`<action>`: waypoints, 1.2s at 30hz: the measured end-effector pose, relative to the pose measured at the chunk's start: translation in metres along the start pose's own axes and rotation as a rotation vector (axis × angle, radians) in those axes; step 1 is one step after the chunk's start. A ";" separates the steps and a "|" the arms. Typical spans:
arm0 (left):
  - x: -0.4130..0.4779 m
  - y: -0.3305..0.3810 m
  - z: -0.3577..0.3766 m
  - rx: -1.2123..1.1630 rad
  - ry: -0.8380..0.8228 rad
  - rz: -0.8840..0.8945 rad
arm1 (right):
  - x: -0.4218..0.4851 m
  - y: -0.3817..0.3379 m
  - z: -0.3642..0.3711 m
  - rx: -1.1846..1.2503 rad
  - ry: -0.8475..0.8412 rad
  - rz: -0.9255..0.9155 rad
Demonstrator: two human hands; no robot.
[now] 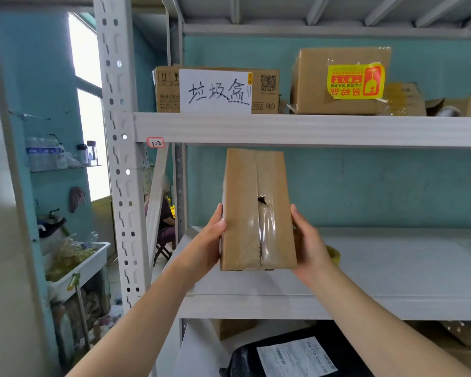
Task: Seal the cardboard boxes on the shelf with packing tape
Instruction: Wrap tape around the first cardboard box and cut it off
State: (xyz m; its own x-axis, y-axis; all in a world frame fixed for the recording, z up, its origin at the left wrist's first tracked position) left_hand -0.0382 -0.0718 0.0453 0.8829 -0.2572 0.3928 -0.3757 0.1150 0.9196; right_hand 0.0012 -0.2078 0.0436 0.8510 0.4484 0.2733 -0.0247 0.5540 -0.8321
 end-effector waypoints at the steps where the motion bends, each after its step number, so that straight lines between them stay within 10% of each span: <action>1: -0.002 0.001 0.003 -0.011 -0.014 -0.025 | -0.001 0.001 0.000 -0.002 -0.022 -0.003; 20: 0.000 -0.014 -0.008 -0.346 0.400 0.054 | -0.015 0.019 -0.042 -0.218 0.149 0.246; 36: -0.025 -0.016 -0.040 -0.279 0.605 -0.012 | -0.017 -0.004 -0.055 -0.160 0.184 0.100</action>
State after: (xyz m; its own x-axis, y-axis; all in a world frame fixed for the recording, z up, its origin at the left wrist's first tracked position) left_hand -0.0430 -0.0293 0.0201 0.9197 0.3141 0.2355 -0.3492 0.3807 0.8562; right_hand 0.0157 -0.2561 0.0162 0.9299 0.3522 0.1057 -0.0429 0.3892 -0.9202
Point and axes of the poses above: each hand's wrist, its own x-axis towards the middle knuckle, its own z-axis out of the palm, y = z × x, the point moved 9 cm from there along x, towards the middle knuckle, and after that the axes turned 1 degree about y, right-handed, at the moved point
